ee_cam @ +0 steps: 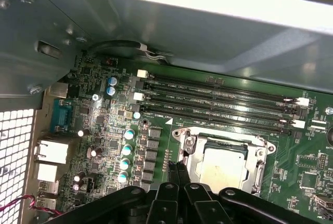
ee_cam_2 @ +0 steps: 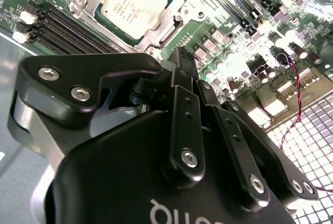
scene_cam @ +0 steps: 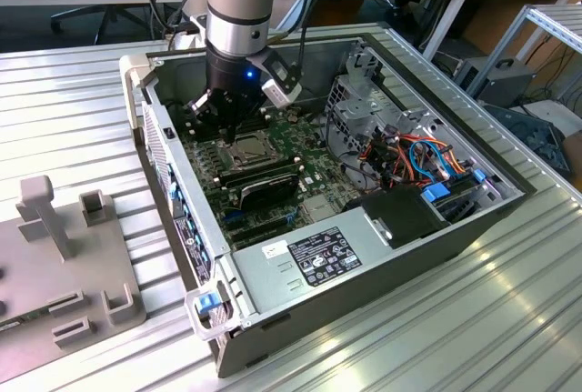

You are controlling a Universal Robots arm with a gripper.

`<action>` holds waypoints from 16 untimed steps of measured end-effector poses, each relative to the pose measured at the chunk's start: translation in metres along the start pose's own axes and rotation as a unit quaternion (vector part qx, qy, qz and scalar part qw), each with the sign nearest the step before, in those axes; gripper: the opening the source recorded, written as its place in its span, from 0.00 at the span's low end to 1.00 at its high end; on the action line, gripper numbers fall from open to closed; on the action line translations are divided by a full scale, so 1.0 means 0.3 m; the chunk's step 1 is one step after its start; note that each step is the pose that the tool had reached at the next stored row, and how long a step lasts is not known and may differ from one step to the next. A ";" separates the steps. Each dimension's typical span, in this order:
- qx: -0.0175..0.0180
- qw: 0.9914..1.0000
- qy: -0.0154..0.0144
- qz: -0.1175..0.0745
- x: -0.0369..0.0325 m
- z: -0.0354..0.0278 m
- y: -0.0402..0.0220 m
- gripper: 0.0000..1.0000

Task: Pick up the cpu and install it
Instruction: 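Install the first cpu locking lever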

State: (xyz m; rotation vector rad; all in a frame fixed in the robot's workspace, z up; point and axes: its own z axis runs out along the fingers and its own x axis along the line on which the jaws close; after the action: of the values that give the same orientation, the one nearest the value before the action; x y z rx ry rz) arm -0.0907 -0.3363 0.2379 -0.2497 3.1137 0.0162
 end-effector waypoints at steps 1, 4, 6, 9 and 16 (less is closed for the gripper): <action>0.000 1.000 0.000 0.000 0.000 0.000 0.000 0.11; 0.000 1.000 0.000 0.000 0.001 0.000 0.000 0.11; 0.000 1.000 0.000 0.000 0.001 -0.007 0.000 0.11; 0.000 1.000 0.000 0.000 0.001 -0.025 0.000 0.11; 0.000 1.000 -0.004 0.000 0.019 -0.033 0.003 0.11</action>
State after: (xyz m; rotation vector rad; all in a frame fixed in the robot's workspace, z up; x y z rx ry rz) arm -0.0968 -0.3363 0.2479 -0.2491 3.1064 0.0156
